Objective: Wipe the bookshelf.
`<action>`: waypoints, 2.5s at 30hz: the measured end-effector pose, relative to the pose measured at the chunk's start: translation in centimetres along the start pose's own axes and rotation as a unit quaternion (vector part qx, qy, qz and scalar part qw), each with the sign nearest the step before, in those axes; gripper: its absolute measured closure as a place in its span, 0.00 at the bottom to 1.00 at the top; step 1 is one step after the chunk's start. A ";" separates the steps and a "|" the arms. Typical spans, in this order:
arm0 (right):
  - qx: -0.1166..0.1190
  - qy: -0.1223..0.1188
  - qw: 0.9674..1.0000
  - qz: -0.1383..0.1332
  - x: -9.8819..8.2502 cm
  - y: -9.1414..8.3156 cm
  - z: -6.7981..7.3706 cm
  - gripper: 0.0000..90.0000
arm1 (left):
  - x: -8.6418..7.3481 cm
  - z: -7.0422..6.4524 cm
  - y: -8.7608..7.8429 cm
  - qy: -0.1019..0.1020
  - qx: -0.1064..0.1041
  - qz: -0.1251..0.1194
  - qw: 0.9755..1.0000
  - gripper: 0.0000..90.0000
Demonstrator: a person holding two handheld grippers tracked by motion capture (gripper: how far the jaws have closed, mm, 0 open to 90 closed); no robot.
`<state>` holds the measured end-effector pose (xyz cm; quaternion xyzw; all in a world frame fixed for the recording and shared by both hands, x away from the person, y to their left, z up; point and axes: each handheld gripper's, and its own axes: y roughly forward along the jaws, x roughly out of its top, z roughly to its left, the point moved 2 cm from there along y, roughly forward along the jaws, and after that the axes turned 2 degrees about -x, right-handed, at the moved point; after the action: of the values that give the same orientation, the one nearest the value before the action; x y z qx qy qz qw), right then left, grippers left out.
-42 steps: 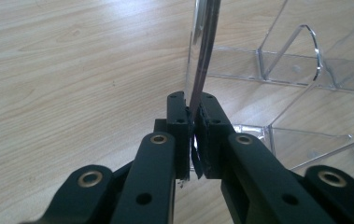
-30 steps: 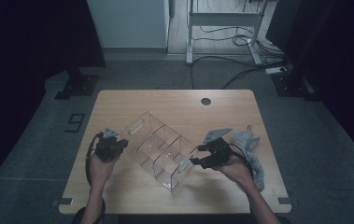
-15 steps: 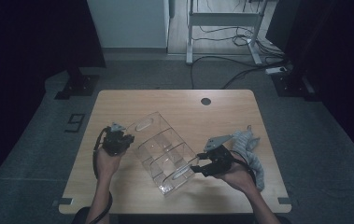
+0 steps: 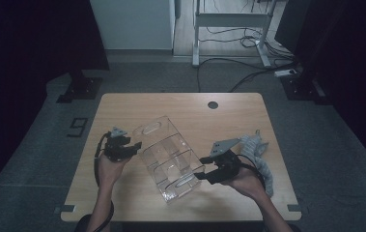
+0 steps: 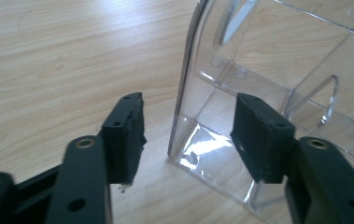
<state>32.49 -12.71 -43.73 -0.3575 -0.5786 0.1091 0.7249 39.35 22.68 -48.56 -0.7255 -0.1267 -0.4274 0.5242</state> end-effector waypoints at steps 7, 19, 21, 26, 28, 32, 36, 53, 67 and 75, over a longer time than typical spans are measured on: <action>0.017 -0.008 1.000 0.017 0.4 1.6 0.2 0.50 | -1.9 0.3 -1.6 -0.003 -0.010 -0.006 1.000 0.41; 0.019 -0.009 1.000 0.021 0.8 2.0 0.5 0.69 | -3.6 2.0 -2.8 -0.021 -0.009 -0.011 1.000 0.31; 0.015 -0.010 1.000 0.022 0.9 2.1 0.6 0.71 | -3.7 2.0 -2.8 -0.020 -0.008 -0.012 1.000 0.29; 0.005 -0.008 1.000 0.023 1.1 2.3 0.6 0.78 | -3.8 1.9 -2.8 -0.016 -0.008 -0.013 1.000 0.27; 0.002 -0.003 1.000 0.023 1.1 2.4 0.6 0.81 | -3.8 1.9 -2.8 -0.015 -0.008 -0.014 1.000 0.27; -0.008 -0.001 1.000 0.024 1.2 2.4 0.4 0.87 | -3.8 1.8 -2.7 -0.015 -0.010 -0.013 1.000 0.27; -0.027 -0.004 0.999 0.025 1.3 2.5 0.5 0.93 | -3.7 1.5 -2.5 -0.010 -0.013 -0.011 1.000 0.26; -0.067 0.020 0.997 0.018 2.1 1.7 -0.2 0.87 | -2.0 -2.1 -2.2 0.048 -0.055 -0.011 0.997 0.23; -0.042 0.005 0.999 0.032 3.1 3.2 1.3 0.92 | -0.6 -5.5 -1.6 0.089 -0.089 -0.024 0.992 0.22; -0.029 -0.006 0.999 0.036 4.0 4.2 2.4 0.90 | 0.0 -6.6 -1.1 0.096 -0.093 -0.033 0.991 0.23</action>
<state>32.62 -6.44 -43.25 -0.3983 -0.5729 0.1204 0.7062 35.48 17.42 -47.25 -0.7221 -0.0593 -0.5219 0.4502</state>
